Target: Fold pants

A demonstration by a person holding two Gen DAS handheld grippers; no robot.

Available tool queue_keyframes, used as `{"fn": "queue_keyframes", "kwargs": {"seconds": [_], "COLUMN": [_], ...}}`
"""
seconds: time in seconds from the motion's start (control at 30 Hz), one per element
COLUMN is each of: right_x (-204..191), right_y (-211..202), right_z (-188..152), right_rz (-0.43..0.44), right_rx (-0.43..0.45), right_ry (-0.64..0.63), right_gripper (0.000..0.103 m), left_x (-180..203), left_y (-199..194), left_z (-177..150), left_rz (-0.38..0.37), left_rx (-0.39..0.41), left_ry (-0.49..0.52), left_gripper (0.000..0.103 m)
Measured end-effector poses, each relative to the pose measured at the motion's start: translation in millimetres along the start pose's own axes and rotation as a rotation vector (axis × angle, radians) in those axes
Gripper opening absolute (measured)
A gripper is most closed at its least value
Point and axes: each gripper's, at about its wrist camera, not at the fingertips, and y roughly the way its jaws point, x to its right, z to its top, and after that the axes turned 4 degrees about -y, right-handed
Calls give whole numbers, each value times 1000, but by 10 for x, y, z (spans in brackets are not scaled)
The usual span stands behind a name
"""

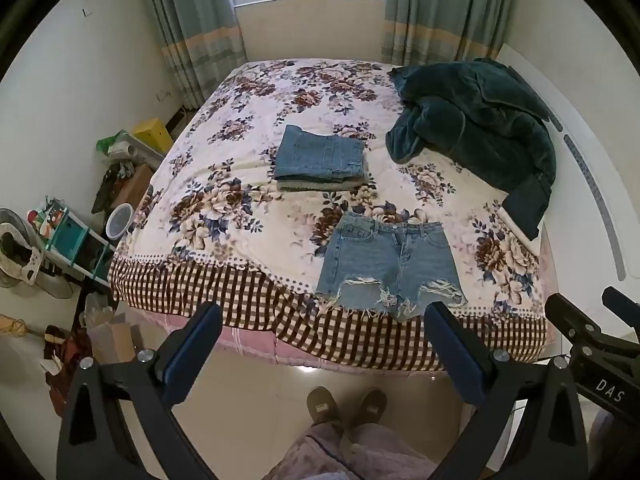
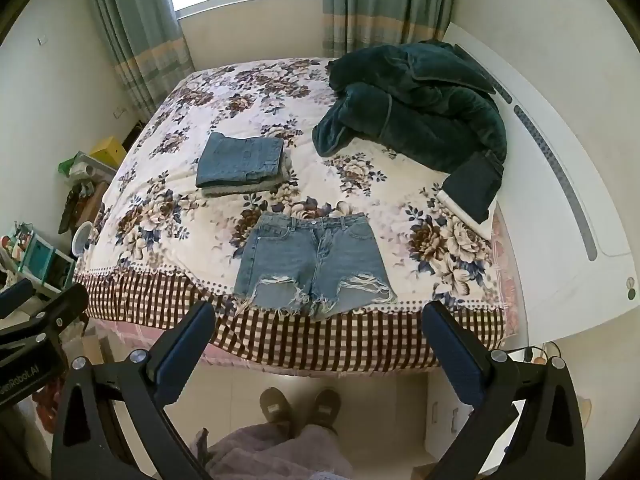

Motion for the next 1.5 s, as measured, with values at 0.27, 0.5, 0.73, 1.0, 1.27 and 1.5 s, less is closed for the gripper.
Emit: {"fn": "queue_keyframes", "kwargs": {"seconds": [0.27,0.5,0.73,1.0,1.27,1.5], "right_x": [-2,-7,16,-26,-14,-10], "right_y": [-16,-26,-28,-49,-78,-122], "right_z": [8,9,28,10,28,134], "right_rz": [10,6,6,8,9,14], "right_rx": [4,6,8,9,12,15], "right_ry": [3,0,1,2,-2,-15], "right_gripper": [103,103,103,103,103,103], "left_x": [-17,-51,-57,-44,-45,-48], "left_y": [10,-19,-24,-14,-15,-15], "left_z": [0,19,14,8,9,11], "left_rz": [-15,-14,-15,-15,-17,-18], "left_rx": [-7,-4,-2,-1,-1,0], "left_ry": [-7,-12,-15,-16,-18,-18], "left_gripper": [103,103,103,103,103,103]}}
